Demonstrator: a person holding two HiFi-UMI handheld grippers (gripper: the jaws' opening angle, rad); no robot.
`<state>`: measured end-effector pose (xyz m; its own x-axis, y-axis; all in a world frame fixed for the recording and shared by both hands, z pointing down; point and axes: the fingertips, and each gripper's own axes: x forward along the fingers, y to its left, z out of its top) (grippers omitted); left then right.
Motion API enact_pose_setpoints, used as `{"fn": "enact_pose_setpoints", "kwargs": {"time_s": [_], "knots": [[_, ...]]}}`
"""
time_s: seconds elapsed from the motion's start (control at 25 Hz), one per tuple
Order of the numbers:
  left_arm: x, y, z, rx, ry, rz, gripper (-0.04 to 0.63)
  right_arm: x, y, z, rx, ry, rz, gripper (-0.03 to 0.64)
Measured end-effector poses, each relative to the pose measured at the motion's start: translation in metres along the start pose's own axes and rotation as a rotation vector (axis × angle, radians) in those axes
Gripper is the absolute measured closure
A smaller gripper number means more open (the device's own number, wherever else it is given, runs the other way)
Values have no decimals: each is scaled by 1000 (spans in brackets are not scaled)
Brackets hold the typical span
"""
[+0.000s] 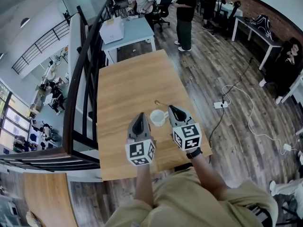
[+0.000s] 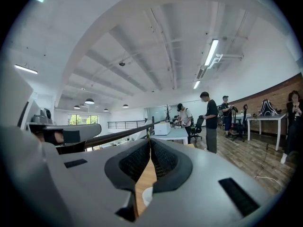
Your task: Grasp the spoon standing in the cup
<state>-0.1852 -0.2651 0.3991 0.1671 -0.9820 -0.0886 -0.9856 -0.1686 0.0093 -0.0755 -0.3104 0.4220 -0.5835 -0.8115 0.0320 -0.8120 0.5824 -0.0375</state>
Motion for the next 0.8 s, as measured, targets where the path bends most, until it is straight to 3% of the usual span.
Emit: {"fn": "enact_pose_setpoints", "kwargs": {"time_s": [0.44,0.8], "knots": [[-2,2,12,1,-44,13,594,-4,-3,19,-20,-37,-3,598],[5,-2,4,-16,-31,5,594,-2,-12,15,-23,-29,-12,598]]}}
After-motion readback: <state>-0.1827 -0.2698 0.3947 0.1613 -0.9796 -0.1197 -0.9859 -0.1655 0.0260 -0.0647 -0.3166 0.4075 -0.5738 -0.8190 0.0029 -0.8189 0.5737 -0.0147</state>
